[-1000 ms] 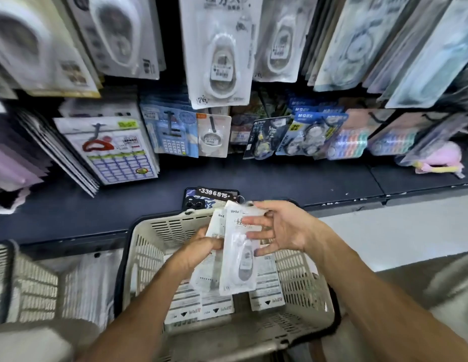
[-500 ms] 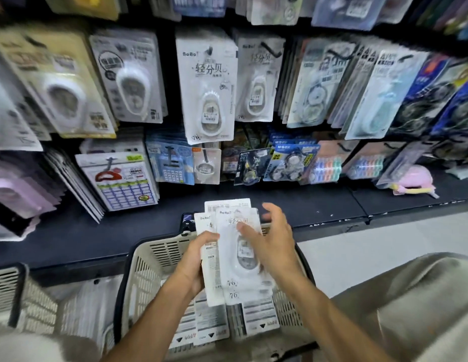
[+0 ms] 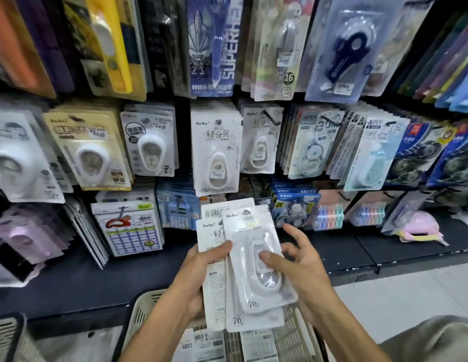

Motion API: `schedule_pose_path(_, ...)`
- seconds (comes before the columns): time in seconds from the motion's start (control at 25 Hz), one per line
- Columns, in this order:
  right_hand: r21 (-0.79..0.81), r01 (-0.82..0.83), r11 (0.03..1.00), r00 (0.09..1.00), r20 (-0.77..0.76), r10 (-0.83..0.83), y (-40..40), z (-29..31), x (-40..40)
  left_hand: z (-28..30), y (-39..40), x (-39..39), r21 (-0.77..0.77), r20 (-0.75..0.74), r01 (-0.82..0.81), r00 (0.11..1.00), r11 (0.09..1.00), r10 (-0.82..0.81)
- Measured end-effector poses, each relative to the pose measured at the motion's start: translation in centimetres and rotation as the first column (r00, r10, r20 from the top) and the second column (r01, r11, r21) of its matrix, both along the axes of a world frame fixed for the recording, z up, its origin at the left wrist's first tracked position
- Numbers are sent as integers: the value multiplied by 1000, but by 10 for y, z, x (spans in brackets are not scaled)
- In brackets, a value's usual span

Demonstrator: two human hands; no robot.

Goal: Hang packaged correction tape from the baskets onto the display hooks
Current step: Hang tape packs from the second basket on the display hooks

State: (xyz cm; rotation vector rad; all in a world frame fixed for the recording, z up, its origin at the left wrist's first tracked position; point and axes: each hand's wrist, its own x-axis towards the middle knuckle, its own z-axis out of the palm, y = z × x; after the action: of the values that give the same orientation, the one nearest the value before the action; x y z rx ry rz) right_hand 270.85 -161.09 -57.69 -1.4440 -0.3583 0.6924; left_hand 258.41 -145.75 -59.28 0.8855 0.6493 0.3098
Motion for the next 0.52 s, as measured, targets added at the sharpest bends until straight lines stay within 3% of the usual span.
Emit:
schedule_pose_path(0.16,214,-45,976,997,-47,56,6,29,14,44,9,-1,139,57,30,998,990,-38)
schedule_pose_path(0.32,358,120,926,991,18,-136,21,57,26,80,25,0,228,129,-56,991,972,27)
schedule_pose_path(0.4,392,179,902,967,96,-234,27,74,43,99,43,-1,303,170,-121,983,945,72)
schedule_pose_path(0.52,327,163,931,939,238,-248,37,93,66,121,71,-8,382,195,-162,977,910,92)
